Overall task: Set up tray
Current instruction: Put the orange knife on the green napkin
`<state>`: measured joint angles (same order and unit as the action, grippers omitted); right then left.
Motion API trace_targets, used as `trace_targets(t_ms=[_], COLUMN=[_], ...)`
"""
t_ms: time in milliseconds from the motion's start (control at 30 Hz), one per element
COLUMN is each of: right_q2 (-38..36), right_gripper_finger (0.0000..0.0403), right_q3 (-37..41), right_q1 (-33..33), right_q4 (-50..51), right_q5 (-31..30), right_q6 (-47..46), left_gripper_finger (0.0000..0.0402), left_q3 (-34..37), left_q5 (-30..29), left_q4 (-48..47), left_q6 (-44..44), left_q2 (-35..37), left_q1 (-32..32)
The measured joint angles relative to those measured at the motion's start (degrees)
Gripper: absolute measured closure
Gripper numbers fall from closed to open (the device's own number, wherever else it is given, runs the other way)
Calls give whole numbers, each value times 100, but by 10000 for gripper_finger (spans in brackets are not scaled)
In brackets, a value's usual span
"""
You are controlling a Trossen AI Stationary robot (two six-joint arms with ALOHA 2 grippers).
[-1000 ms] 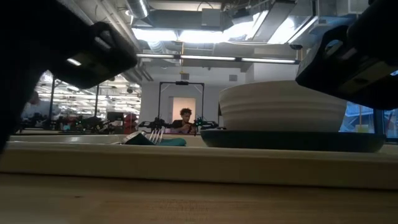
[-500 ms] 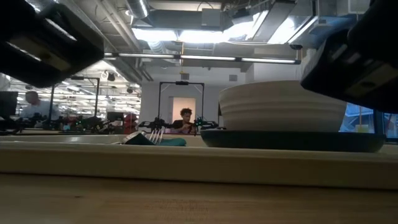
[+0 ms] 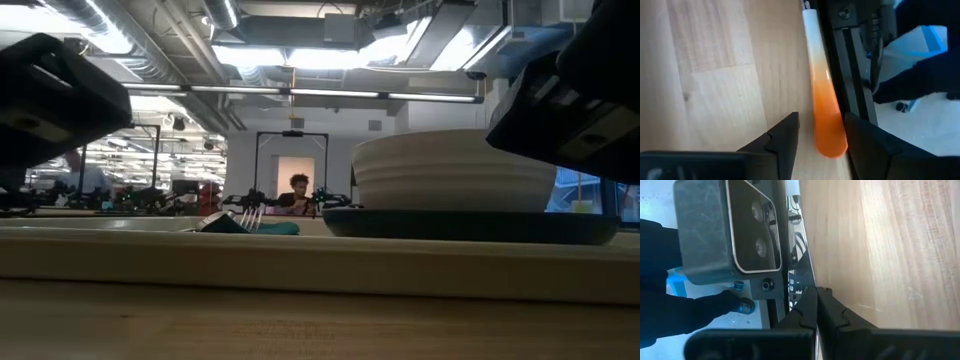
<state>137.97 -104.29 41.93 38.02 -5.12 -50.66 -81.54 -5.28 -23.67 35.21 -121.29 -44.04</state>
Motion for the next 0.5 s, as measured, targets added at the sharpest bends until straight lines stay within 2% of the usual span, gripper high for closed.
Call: trace_targets(t_ms=[233, 500], right_q2=[0, 0], right_gripper_finger=[403, 403], right_q3=[0, 0], right_q1=[-2, 2], right_q4=[5, 11], right_q5=[-17, -170], right_q6=[0, -10], left_gripper_finger=[281, 314], left_q3=[-35, -41], left_q5=[50, 487], left_q4=[-288, -290], left_q6=[647, 906], left_q2=[-240, -289], left_q1=[39, 164])
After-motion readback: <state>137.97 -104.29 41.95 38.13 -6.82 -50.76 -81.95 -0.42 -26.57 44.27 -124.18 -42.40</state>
